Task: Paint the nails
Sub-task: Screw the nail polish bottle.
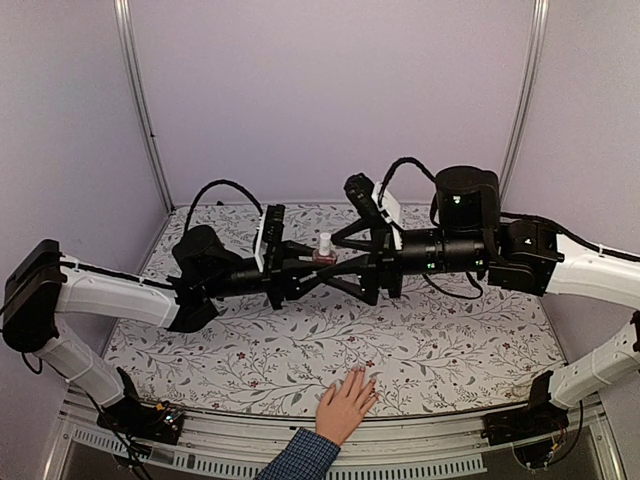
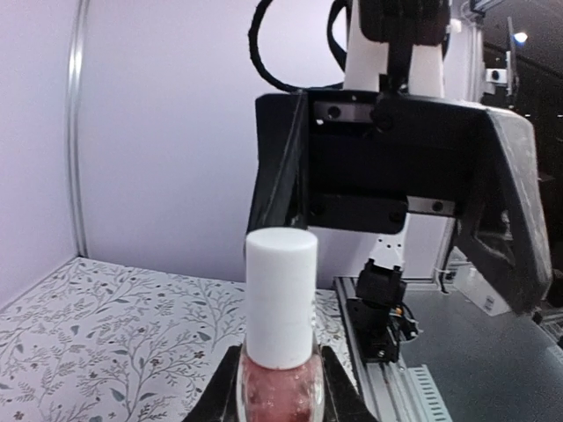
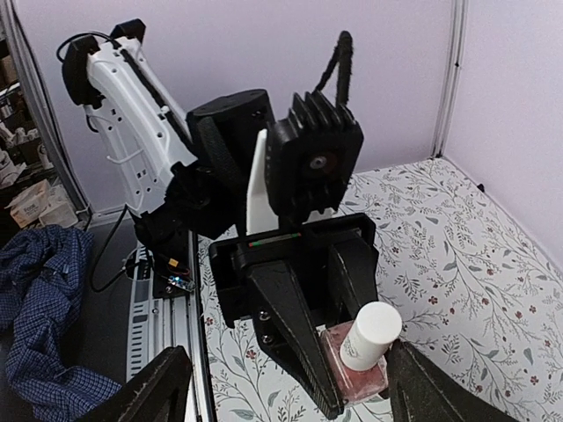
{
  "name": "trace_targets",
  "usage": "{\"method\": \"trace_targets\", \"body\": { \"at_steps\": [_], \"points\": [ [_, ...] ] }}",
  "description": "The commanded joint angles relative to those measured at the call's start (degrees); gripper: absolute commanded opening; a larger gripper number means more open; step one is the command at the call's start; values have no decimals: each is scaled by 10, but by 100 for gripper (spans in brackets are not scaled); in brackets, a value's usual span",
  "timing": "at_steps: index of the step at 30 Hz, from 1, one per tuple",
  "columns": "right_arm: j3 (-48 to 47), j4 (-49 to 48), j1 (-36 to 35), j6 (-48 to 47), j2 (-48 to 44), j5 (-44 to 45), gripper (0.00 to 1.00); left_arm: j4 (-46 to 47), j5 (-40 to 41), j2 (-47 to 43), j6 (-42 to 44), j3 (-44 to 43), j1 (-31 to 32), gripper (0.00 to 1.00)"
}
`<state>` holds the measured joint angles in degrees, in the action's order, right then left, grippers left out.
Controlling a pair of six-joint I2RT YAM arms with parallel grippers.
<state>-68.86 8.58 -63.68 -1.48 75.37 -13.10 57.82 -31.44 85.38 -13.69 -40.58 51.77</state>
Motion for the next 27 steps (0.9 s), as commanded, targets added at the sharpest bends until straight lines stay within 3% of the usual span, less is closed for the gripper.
{"method": "trace_targets", "body": {
  "at_steps": [1,7,12,17,21,24,27],
  "points": [
    [8,6,3,-51,-44,-66,79,79,-157,25,-62,-16,-14,0],
    [-1,35,5,-98,-55,-135,69,129,-271,52,-104,-34,-13,0],
    [-20,56,5,-124,-32,-161,63,130,-319,70,-111,-55,2,0],
    [-31,57,5,-132,-11,-184,57,104,-335,80,-96,-76,18,0],
    [-36,57,5,-133,-1,-193,42,91,-325,75,-84,-74,18,0],
    [-33,56,5,-134,-5,-198,38,80,-318,68,-72,-70,18,0],
    [-33,56,5,-133,-6,-202,27,79,-319,69,-72,-71,18,0]
  ]
}}
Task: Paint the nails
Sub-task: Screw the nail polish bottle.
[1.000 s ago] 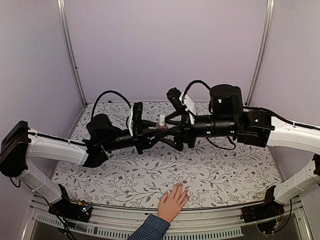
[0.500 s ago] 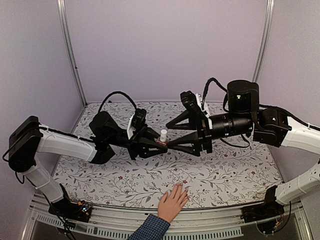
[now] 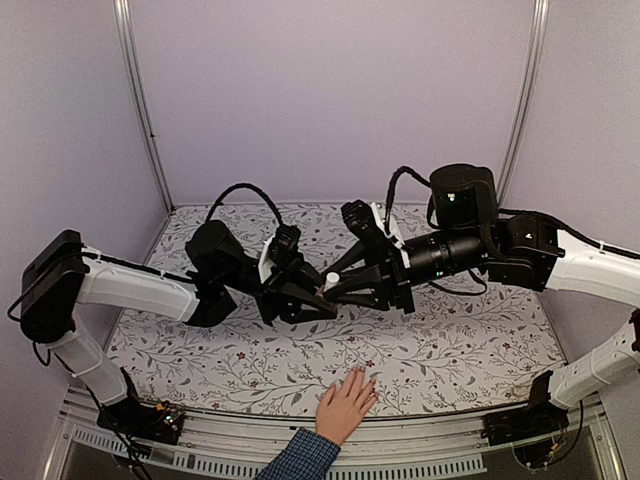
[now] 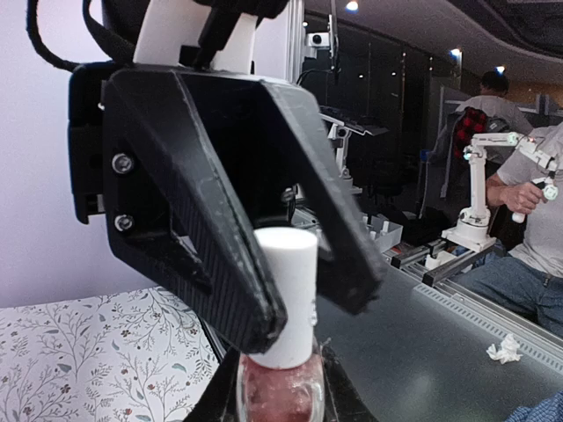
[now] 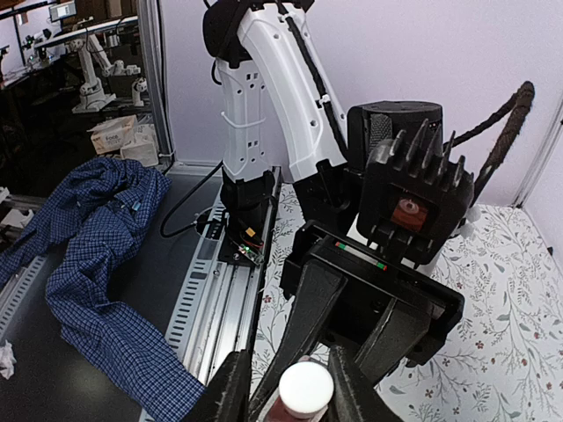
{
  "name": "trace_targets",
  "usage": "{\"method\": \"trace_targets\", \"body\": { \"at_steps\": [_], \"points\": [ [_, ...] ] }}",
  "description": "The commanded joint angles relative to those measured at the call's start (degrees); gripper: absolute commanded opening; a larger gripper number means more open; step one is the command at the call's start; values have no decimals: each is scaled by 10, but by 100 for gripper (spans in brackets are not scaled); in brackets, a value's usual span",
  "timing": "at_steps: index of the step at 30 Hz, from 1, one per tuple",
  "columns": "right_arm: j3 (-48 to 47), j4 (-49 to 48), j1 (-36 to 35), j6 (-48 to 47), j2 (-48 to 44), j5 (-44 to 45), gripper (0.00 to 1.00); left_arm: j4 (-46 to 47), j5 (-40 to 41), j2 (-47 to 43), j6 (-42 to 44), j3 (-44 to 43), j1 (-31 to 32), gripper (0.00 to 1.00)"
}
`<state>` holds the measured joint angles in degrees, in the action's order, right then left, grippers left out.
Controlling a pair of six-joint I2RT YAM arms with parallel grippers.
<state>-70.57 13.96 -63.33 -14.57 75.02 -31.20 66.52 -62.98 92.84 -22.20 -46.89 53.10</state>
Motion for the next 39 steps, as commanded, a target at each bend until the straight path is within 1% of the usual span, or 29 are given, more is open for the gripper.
{"method": "trace_targets", "body": {
  "at_steps": [1,2,4,5,9,14,17,20,23,26,30,31,32,33,34,35,36,37,39],
  "points": [
    [-17,2,2,-2,-2,-24,22,-8,-3,-5,14,-8,4,0],
    [-17,2,2,-1,-2,-24,17,-7,1,-5,14,-8,4,0],
    [-18,3,2,2,-1,-22,1,-6,18,-12,16,-2,1,0],
    [-17,3,2,4,-1,-19,0,-6,33,-18,18,3,-1,0],
    [-13,-3,5,22,5,22,0,-10,115,-40,25,18,-11,0],
    [-4,-22,10,60,15,92,0,-41,262,-68,53,37,-12,0],
    [3,-36,13,85,19,137,0,-32,345,-80,59,55,-10,0],
    [4,-43,13,102,24,179,0,-27,412,-88,72,68,-7,0],
    [4,-48,13,122,27,227,0,-56,475,-96,103,68,7,0],
    [4,-55,13,142,28,257,0,-85,533,-98,129,63,20,0],
    [-2,-46,13,177,37,296,0,-104,572,-95,131,60,24,0],
    [-6,-38,13,176,39,297,4,-107,573,-95,132,60,24,0],
    [-4,-37,13,173,39,294,13,-110,568,-96,132,61,23,0],
    [1,-41,13,169,31,289,23,-111,557,-97,132,62,22,0],
    [10,-50,13,164,22,279,37,-109,541,-99,128,63,18,0],
    [20,-59,14,160,7,269,47,-108,520,-100,124,64,14,0],
    [28,-68,14,154,-5,262,55,-105,499,-101,122,66,11,0],
    [33,-73,15,152,-25,252,60,-101,474,-101,121,67,8,0],
    [35,-72,19,122,-45,235,64,-98,443,-101,122,67,7,0]
  ]
}}
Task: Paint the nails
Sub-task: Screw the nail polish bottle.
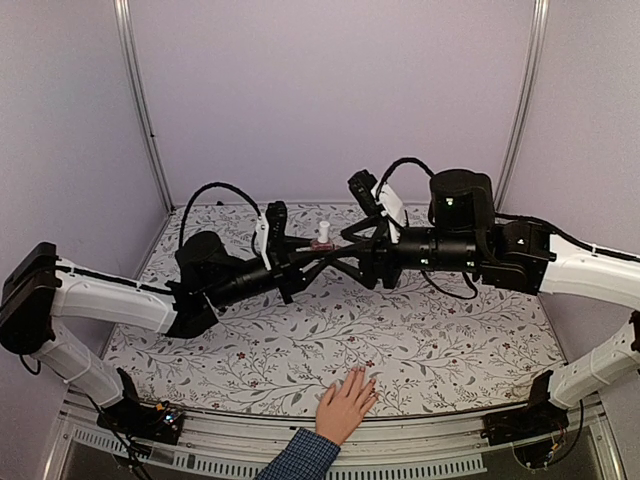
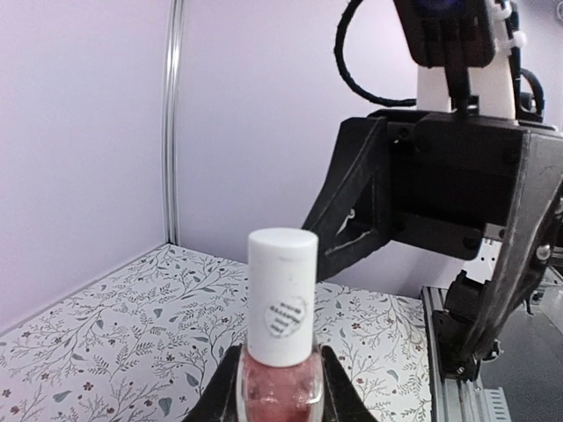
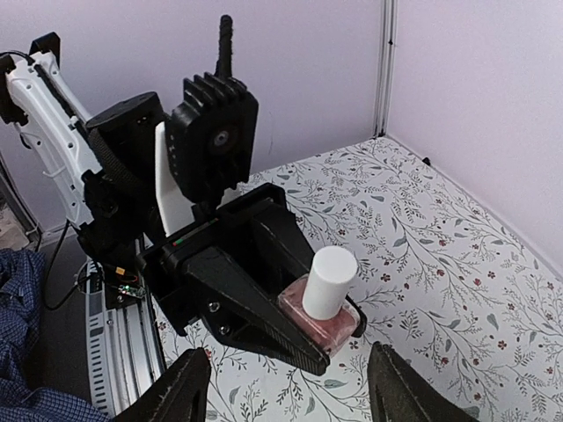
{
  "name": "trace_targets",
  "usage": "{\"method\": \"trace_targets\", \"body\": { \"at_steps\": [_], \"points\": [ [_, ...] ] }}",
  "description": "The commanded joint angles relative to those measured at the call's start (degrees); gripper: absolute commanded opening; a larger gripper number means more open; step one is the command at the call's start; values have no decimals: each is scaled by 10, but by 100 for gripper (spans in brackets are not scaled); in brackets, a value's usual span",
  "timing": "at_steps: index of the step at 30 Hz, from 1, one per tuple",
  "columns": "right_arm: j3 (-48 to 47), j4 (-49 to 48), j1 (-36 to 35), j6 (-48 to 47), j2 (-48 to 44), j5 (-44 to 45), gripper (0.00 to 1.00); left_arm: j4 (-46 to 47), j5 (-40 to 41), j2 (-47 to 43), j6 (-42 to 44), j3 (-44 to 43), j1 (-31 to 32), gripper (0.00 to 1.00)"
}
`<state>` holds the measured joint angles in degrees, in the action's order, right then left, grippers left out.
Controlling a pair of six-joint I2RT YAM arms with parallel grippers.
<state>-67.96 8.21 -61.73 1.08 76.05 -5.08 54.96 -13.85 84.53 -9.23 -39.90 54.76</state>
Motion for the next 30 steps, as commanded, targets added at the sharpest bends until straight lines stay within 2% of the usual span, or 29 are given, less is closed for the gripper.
{"method": "trace_targets", "body": {
  "at_steps": [1,6,10,13,19,22,25,30],
  "points": [
    [10,-12,5,-41,-66,-37,64,18,-64,-16,-7,-5,-10,0],
    [-1,6,14,-65,-74,-68,62,23,-128,-2,-8,-18,-10,0],
    [-26,37,14,-70,-49,-62,55,23,-138,3,-6,-23,-8,0],
    [-38,46,14,-76,-28,-88,54,19,-163,8,-1,-30,-6,0],
    [-42,46,14,-97,-11,-143,54,29,-297,30,-1,-50,0,0],
    [-41,46,14,-106,-8,-167,48,39,-332,40,-9,-57,3,0],
    [-41,45,14,-108,-8,-183,42,45,-336,43,-12,-56,3,0],
    [-40,49,14,-108,-7,-181,20,41,-307,37,-8,-51,1,0]
  ]
}}
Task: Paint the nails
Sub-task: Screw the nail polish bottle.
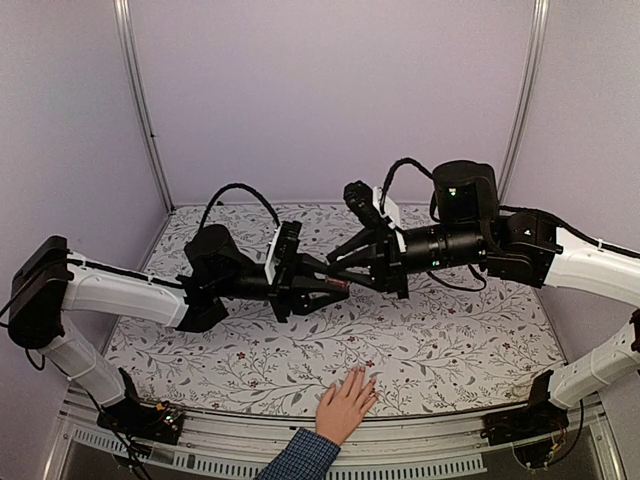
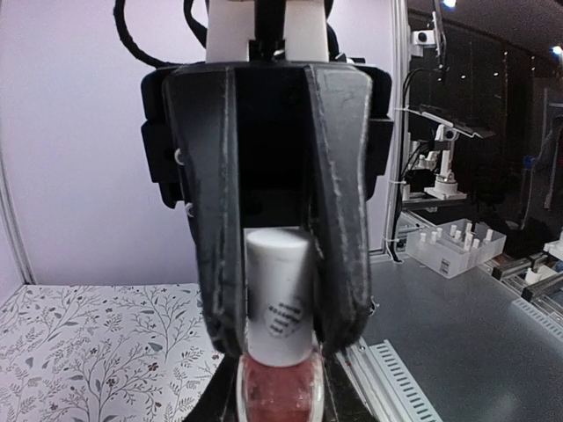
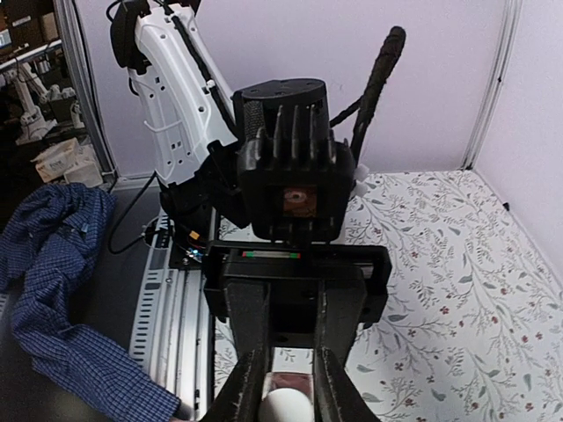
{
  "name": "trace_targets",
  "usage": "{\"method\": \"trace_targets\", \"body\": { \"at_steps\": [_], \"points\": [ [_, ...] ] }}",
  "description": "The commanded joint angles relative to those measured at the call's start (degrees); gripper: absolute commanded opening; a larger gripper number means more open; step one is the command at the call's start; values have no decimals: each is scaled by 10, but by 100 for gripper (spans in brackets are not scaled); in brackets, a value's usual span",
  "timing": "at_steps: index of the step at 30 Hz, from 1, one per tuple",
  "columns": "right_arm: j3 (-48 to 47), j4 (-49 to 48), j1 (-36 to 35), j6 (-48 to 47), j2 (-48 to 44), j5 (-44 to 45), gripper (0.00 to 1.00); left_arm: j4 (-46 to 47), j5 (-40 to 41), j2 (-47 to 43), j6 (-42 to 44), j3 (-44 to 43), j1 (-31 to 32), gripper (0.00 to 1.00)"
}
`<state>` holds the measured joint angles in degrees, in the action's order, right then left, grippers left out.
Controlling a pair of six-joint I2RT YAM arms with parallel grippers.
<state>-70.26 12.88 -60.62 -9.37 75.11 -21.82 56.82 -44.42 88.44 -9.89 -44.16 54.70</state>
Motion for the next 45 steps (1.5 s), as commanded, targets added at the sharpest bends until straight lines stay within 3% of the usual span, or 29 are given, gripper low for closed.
{"method": "trace_targets", "body": {
  "at_steps": [1,3,4,6,18,22,25,29,30,32,37,40,45],
  "points": [
    [-17,2,3,-4,2,-16,13,24,2,-3,-2,-7,2,0],
    [-16,2,3,-4,3,-18,1,24,10,-5,-1,-6,1,0],
    [-15,1,3,-2,3,-16,0,24,15,-6,-2,-6,1,0],
    [-14,-3,3,4,4,-5,0,21,41,-10,-1,-4,1,0],
    [8,-47,2,108,20,188,0,11,376,-17,46,12,38,0],
    [3,-42,3,152,41,268,0,-19,521,4,85,-16,71,0],
    [1,-42,3,174,55,279,0,-57,598,30,114,-51,88,0],
    [10,-52,4,167,39,258,5,-57,586,29,116,-44,89,0],
    [14,-55,5,163,25,254,11,-57,579,25,116,-40,87,0],
    [20,-57,7,150,4,253,32,-57,570,17,115,-32,84,0],
    [32,-59,21,118,-52,227,54,-47,498,-3,105,-14,70,0],
    [40,-60,35,101,-76,187,60,-46,455,-11,100,-10,65,0],
    [40,-49,45,66,-96,117,60,-21,370,-12,100,-1,62,0]
  ]
}}
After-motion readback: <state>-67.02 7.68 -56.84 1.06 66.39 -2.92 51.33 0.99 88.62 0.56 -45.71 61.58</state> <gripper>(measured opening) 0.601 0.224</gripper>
